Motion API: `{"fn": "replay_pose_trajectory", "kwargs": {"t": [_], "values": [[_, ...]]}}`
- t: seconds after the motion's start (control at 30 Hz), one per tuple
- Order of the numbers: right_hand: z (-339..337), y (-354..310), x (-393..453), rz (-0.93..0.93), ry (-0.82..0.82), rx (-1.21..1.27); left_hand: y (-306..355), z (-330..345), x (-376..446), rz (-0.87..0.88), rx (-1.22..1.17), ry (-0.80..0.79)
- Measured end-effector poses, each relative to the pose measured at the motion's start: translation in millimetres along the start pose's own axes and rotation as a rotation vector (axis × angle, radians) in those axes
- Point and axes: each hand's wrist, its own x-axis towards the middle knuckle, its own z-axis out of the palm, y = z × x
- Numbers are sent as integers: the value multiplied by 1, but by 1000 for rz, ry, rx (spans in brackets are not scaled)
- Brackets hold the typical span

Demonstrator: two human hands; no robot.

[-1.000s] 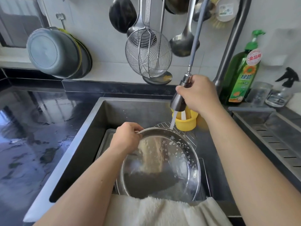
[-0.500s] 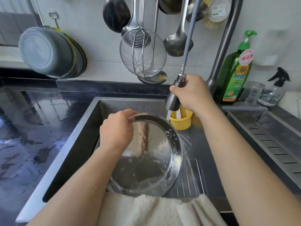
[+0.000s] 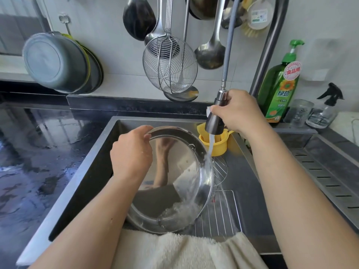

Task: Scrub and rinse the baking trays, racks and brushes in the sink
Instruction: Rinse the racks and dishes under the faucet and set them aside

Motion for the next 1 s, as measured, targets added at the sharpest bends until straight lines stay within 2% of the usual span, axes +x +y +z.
{"fn": "replay_pose_trajectory", "kwargs": {"t": [0.33,0.6,0.87,1.0], "values": [[17,-10,-2,-16,15,148,-3,5,1,-65,-48,-69],[10,-5,-2,-4,18,60,-8,8,3,-110,-31,-47],[-21,-6,-1,49,-138,-107,-11,6,4,-282,-152,3],[-24,-8,-1,105,-212,34,-10,5,7,-304,-231,16]]}}
